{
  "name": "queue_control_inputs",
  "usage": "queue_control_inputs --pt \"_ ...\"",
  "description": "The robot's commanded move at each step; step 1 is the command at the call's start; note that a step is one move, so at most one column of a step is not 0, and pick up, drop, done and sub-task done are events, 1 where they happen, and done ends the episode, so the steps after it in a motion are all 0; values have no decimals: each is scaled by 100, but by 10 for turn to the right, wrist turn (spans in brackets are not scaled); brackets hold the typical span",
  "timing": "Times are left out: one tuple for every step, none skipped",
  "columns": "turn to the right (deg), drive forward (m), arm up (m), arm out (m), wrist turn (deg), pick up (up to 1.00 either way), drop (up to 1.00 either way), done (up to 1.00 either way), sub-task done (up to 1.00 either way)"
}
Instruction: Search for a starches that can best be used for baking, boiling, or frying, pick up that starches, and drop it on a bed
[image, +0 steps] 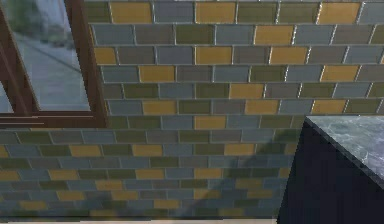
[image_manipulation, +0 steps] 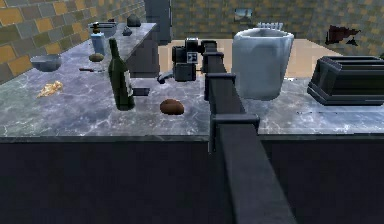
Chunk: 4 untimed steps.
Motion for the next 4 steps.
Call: queue_control_inputs --pt "0 0 -12 0 0 0 0 0 0" --pt "0 0 0 0 0 100 0 0 0" --pt "0 0 10 0 0 0 0 0 0" --pt "0 0 2 0 0 0 0 0 0"
